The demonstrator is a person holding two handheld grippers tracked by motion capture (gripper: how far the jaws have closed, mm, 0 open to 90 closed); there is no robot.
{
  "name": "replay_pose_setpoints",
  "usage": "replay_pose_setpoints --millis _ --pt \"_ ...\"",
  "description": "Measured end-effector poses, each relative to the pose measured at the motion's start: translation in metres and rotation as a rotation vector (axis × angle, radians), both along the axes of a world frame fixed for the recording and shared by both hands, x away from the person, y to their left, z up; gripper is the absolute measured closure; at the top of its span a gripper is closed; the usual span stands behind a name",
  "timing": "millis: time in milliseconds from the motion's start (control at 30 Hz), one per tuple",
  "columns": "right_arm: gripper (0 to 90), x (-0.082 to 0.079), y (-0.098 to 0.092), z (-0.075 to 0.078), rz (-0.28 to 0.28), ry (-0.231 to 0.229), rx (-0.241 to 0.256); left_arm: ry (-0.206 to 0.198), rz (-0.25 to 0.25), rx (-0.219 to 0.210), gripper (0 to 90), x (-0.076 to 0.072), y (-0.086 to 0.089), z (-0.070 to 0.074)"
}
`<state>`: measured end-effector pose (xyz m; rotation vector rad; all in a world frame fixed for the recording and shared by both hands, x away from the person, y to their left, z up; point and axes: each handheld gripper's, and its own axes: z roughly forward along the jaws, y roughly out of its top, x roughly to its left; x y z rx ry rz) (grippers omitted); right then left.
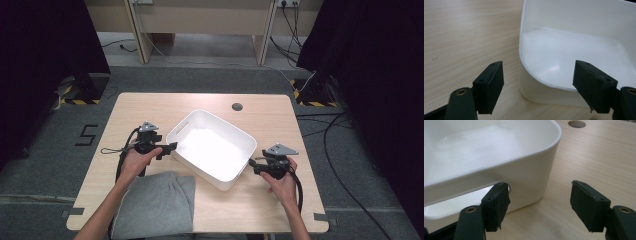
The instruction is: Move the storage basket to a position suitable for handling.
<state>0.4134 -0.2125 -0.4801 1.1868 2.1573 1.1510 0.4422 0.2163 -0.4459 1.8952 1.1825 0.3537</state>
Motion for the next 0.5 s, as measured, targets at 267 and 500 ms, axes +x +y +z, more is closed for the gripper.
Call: replay_pose_setpoints --millis 267,500 --pt "31.4 0.041 0.002 0.0 -0.026 0.02 0.005 0.006 -0.035 -0.001 28.6 -0.012 -0.005 0.001" --pt "31.4 0.059 0.006 0.001 -0.007 0.03 -0.01 0.034 -0.06 -0.014 28.5 -0.025 -0.001 0.0"
